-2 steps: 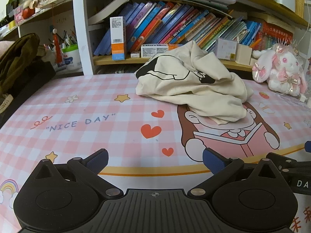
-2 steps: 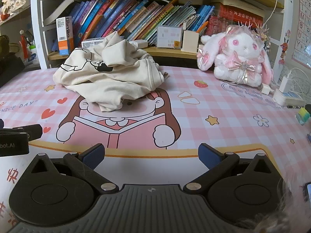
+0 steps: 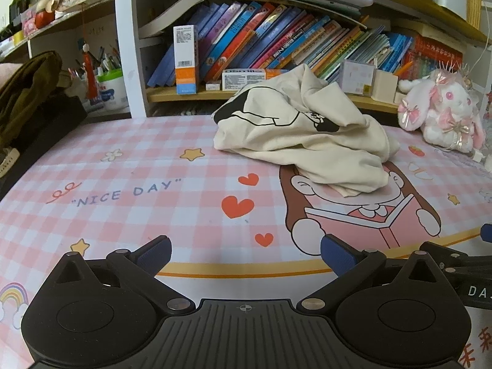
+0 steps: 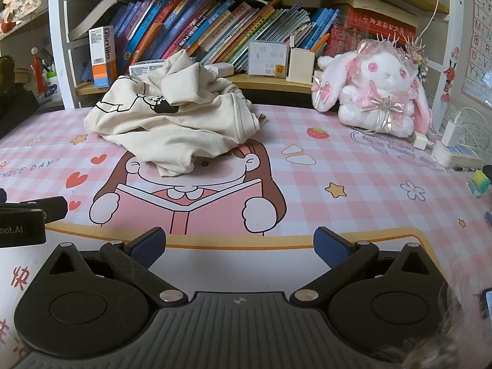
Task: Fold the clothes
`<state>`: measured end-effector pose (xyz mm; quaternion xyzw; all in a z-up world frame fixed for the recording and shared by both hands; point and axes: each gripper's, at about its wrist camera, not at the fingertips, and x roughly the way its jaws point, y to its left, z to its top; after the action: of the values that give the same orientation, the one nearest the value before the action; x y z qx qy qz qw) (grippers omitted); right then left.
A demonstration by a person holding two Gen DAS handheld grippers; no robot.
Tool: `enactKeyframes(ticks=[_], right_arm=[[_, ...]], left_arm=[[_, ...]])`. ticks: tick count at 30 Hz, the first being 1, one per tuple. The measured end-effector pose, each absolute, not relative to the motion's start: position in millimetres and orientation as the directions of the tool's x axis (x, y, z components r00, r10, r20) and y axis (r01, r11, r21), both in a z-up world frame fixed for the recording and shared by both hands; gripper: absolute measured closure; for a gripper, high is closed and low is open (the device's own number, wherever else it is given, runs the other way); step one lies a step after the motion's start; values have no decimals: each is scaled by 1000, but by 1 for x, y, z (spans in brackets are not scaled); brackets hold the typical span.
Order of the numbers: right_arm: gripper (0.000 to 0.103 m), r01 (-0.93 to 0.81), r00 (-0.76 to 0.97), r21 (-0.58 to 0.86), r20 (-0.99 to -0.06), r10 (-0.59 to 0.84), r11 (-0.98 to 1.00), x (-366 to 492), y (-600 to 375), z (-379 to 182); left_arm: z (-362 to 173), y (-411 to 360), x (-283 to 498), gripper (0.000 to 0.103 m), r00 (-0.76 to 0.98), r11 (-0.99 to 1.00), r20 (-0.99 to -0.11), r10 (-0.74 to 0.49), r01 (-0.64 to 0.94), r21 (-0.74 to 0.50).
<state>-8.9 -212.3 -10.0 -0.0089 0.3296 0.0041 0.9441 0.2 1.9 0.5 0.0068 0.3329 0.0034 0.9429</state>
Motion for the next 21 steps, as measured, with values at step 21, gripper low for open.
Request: enactKeyframes(ticks=[21], right_arm=[[0, -12, 779, -14, -627, 1, 1000, -11, -211, -10]], left_arm=[[-4, -2, -1, 0, 767, 1000, -641, 18, -9, 16]])
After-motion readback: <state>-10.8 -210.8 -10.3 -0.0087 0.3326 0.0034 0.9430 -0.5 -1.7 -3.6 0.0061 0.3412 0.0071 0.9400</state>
